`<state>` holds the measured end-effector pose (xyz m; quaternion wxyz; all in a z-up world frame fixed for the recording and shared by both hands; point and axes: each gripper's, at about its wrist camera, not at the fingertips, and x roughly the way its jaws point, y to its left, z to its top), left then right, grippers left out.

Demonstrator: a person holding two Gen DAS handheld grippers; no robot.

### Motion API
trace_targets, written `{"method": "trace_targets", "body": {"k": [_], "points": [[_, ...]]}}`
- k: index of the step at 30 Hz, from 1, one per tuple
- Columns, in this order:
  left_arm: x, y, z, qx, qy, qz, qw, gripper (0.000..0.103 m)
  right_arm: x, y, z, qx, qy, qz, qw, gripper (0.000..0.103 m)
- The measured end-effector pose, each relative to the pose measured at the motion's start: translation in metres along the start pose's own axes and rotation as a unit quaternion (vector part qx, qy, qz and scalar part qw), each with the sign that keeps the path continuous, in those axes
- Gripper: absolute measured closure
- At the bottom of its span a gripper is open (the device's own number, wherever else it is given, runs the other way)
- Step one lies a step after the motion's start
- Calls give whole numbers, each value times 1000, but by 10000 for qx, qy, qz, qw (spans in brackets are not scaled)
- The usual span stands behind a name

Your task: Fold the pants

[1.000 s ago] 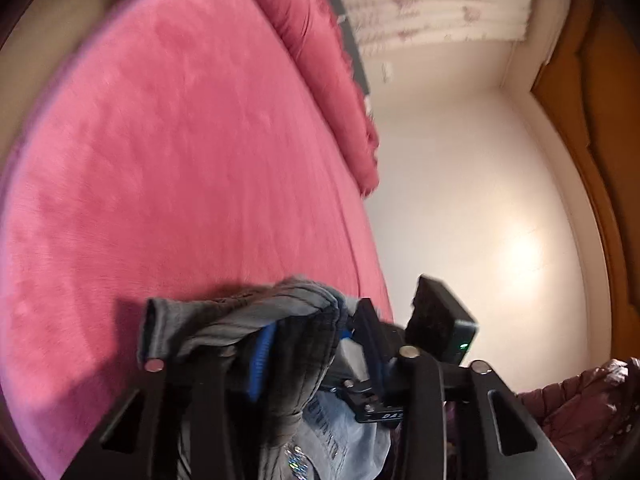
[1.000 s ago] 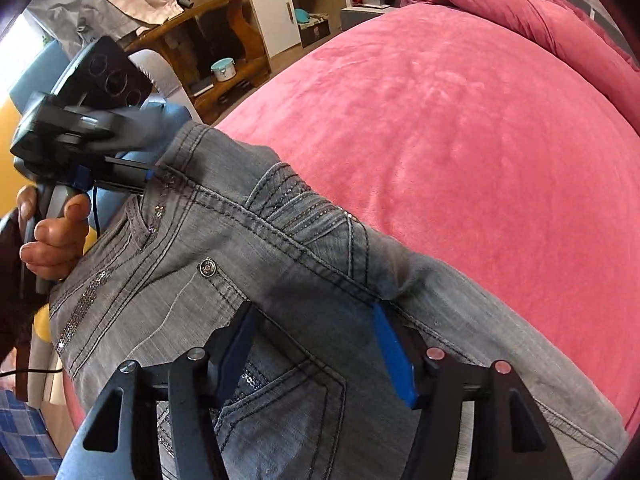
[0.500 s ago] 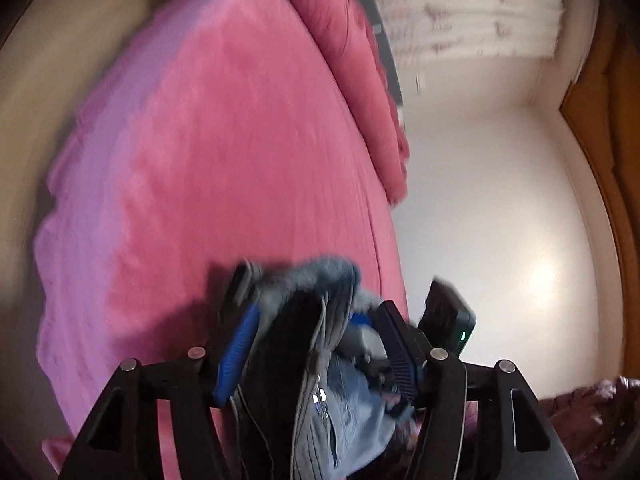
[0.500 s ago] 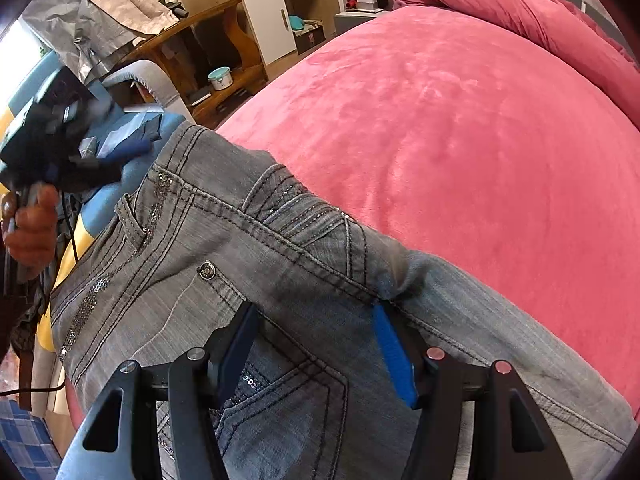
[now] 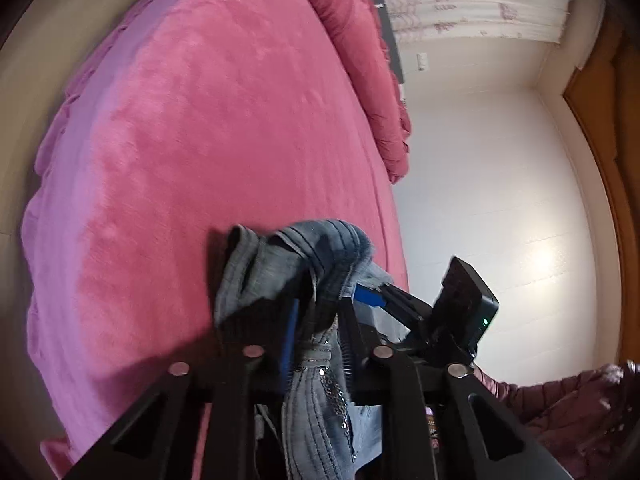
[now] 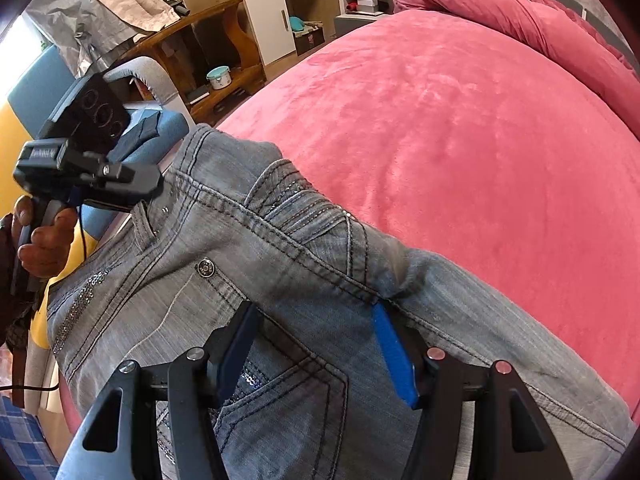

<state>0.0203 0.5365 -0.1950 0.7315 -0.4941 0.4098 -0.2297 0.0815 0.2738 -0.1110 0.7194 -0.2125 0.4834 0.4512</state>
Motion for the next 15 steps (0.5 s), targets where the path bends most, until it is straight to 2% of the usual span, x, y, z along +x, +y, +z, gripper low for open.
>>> {"method": "trace_targets", "body": {"k": [2,3,4,6,8,10,12,13,15], "points": [[5,-2,-1,-8,64,38,10000,83,0,0,-1,-10,-21,-13,10000,41],[6,3,1,-105,66,32,9999,71,-1,0,-1,10,-23,-12,10000,41],[7,10,3,-223,65,-39,9997,64,-1,0,-1,20,-15,-16,10000,41],[0,16,4,-329,-85,-148,9993,64,-1,1,-1,-7,12,-39,10000,41],[0,16,7,-327,-151,-210,9991,66,-1,1,0,-3,13,-45,10000,41],[3,15,11,-285,-157,-260,9991,79,0,3,0,2,3,-69,10000,41],[10,10,15,-197,-183,-307,9992,86,0,4,0,0,2,-97,10000,41],[9,7,17,-152,-221,-273,9993,92,1,4,0,5,3,-104,9999,41],[7,-5,17,35,-487,-39,9988,95,2,5,0,-3,13,-125,9999,41]]}}
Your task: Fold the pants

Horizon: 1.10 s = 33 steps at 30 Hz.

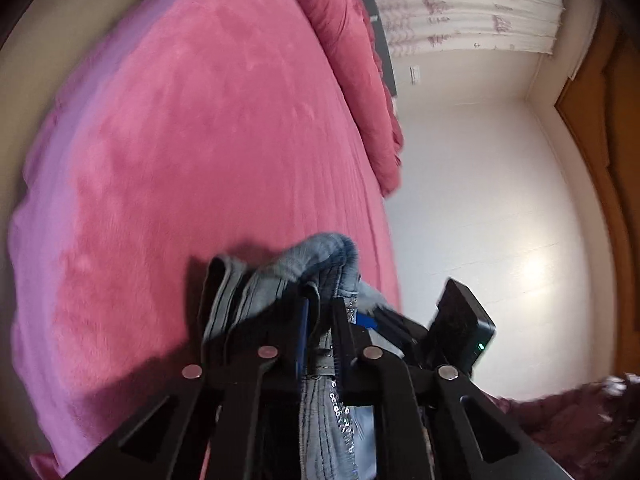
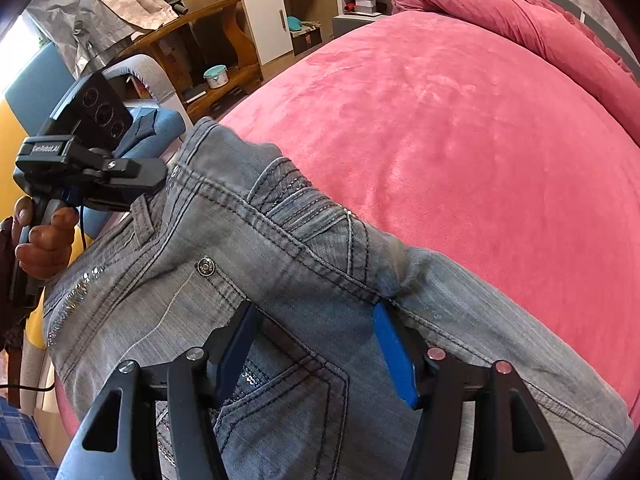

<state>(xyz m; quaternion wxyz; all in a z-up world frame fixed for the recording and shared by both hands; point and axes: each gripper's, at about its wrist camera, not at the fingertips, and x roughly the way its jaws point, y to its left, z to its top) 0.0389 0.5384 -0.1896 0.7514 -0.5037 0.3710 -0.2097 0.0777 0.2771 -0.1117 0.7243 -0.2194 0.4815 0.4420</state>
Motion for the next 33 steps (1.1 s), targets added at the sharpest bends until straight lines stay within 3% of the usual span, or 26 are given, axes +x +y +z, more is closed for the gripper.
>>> {"method": "trace_targets", "body": {"k": [4,5,7,9,10,12,13,16,18,21,23,25,28,31,33], "points": [[-39,-46,-16,616,-984,324,9927,103,0,1,0,10,20,-6,10000,41],[-49,-56,-26,745,-1198,579,9883,103,0,1,0,13,27,4,10000,41],[-48,-58,-37,794,-1206,717,9869,103,0,-1,-1,51,-2,45,10000,40],[-39,-49,-41,642,-1244,1122,9838,103,2,1,-1,60,0,32,10000,40],[-39,-39,-38,458,-1296,1159,9837,102,3,3,-1,14,19,-29,10000,39],[-29,-16,-29,-78,-1221,1638,9789,103,6,6,-1,-73,38,-137,9999,39],[-30,-3,-26,-253,-1259,1946,9724,103,6,6,0,-92,35,-143,9998,39],[-45,13,-28,-769,-1536,1774,9690,103,6,6,1,-87,73,-161,9998,39],[-64,3,-38,-715,-1751,1662,9678,103,7,5,4,-92,122,-168,9997,39],[-94,-14,-60,-497,-1705,1744,9685,101,3,4,9,-11,225,-121,9997,39],[-102,-27,-80,-287,-1542,1975,9677,90,-8,3,15,179,112,161,9996,39],[-114,-27,-107,-342,-1255,1834,9744,59,-17,8,19,188,2,357,9992,39],[-111,-35,-139,-473,-1038,1716,9786,53,-8,25,25,-139,105,225,9996,39],[-107,-34,-161,-748,-992,1843,9750,53,12,34,27,-254,330,71,9991,39],[-101,-30,-166,-910,-1007,1846,9734,53,7,38,26,-260,258,29,9993,39]]}}
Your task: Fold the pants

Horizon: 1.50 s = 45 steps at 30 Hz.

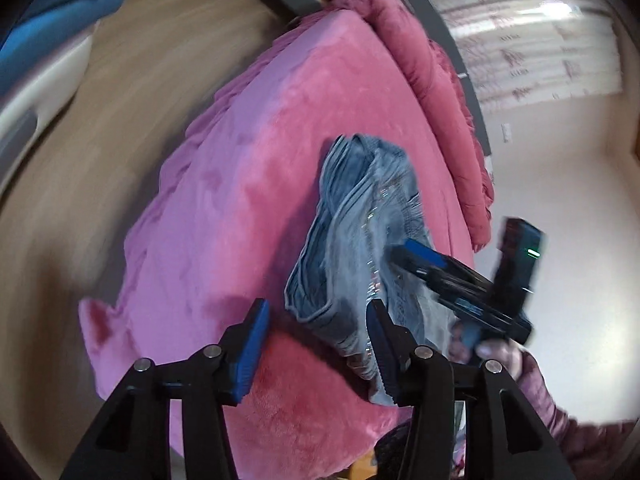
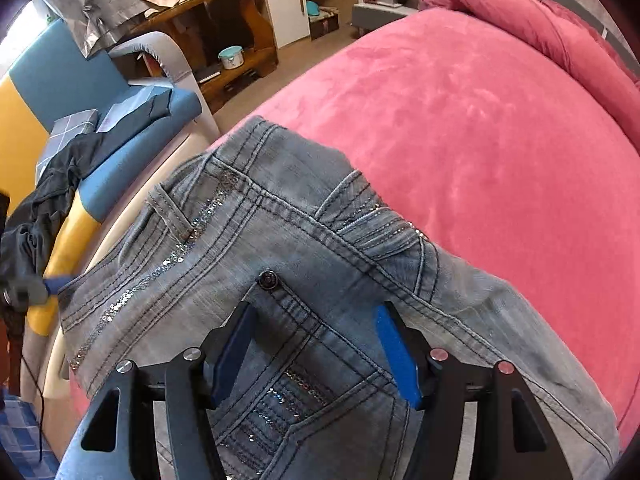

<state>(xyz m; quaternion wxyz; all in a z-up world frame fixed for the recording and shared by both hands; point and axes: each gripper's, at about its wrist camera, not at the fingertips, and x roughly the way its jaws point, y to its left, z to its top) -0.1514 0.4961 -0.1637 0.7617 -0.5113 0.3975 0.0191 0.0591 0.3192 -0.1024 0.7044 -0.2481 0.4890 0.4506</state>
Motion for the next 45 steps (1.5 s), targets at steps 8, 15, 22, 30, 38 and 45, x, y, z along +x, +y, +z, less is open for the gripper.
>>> {"method": "trace_targets", "body": {"k": [8,15,22,30,38,45], "points": [[34,-17,11,-127,95,12,9999,53,-66,-25,-58,557,-111,251,9981,39],[41,-25,9,-174,-275,605,9976,93,-112,-107,-171,1743,312,-334,9836,39],[30,-37,3,-274,-513,1219,9908,57,-188,-237,-333,4828,-713,-340,8722,39],[-2,-69,-23,-79,-904,1889,9778,53,-216,-311,-434,5967,-1803,-104,7819,39],[1,-113,-60,316,-753,1760,9810,50,-170,-341,-428,5686,-1831,968,7961,41],[36,-155,-84,972,-343,1732,9795,50,-153,-347,-442,5563,-2120,1764,7839,41]]}}
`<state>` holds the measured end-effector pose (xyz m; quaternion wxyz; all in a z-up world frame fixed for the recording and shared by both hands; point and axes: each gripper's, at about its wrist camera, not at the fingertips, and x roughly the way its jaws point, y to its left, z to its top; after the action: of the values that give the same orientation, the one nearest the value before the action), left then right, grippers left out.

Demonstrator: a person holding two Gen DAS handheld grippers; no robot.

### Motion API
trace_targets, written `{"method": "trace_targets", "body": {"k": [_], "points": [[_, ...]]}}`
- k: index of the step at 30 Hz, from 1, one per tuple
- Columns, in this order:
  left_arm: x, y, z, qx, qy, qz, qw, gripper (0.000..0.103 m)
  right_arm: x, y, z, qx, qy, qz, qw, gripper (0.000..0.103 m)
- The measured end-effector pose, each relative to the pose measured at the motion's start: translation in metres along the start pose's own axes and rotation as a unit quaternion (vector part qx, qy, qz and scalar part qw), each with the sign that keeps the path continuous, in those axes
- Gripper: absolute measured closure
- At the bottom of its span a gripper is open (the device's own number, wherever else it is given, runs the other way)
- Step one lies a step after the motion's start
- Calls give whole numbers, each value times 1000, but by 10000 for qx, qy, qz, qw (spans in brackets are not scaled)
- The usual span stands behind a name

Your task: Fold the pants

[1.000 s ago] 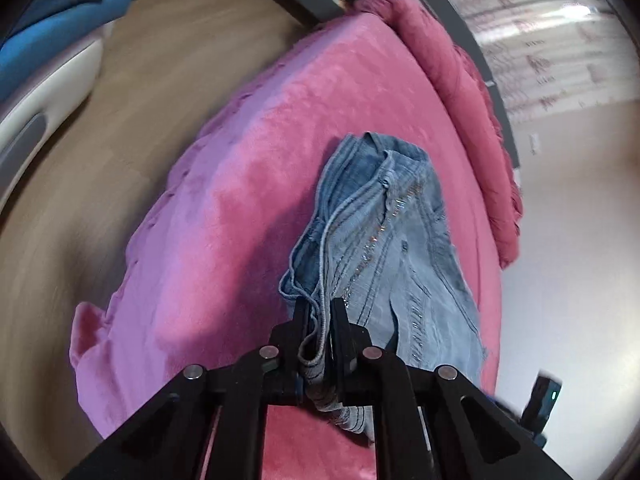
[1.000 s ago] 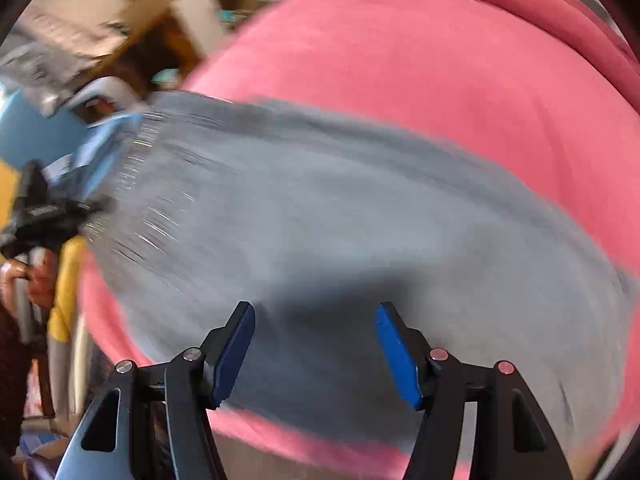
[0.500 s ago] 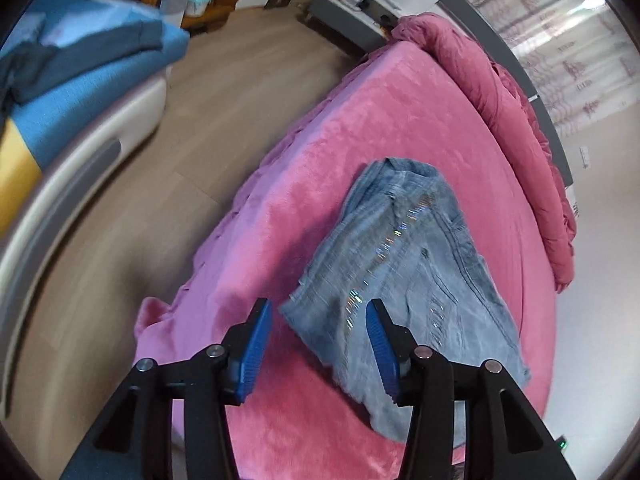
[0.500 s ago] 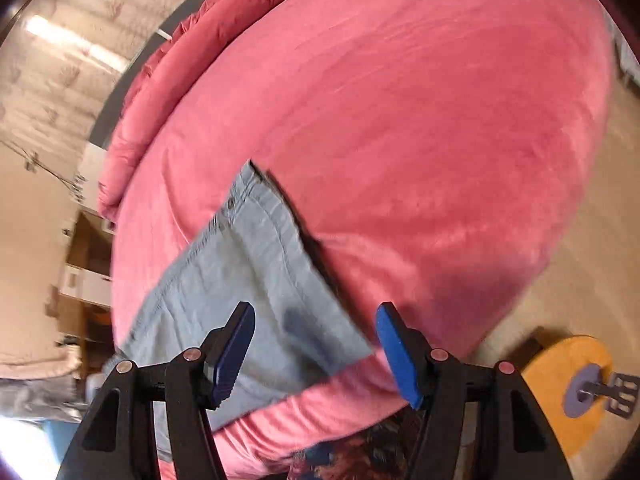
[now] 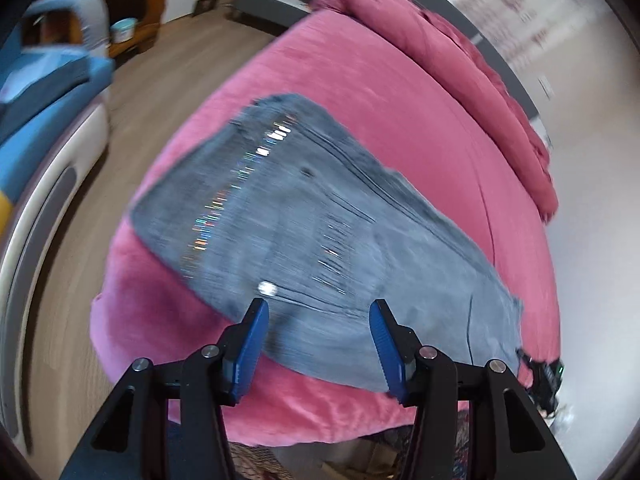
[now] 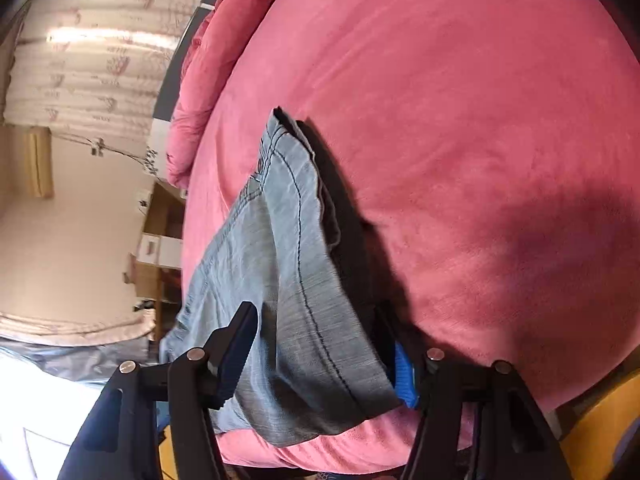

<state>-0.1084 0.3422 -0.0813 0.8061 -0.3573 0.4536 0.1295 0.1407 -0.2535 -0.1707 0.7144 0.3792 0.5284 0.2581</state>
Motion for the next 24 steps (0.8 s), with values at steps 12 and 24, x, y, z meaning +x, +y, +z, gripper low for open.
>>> {"method": "trace_targets", "body": {"k": [12,24], "points": [[15,-31,-17,380,269,-350,9983,50,-7,54,-11,-782,30,-437,9960,85],[8,0,-12,316,153,-300,9989,50,37,191,-23,-1715,251,507,9836,85]]}}
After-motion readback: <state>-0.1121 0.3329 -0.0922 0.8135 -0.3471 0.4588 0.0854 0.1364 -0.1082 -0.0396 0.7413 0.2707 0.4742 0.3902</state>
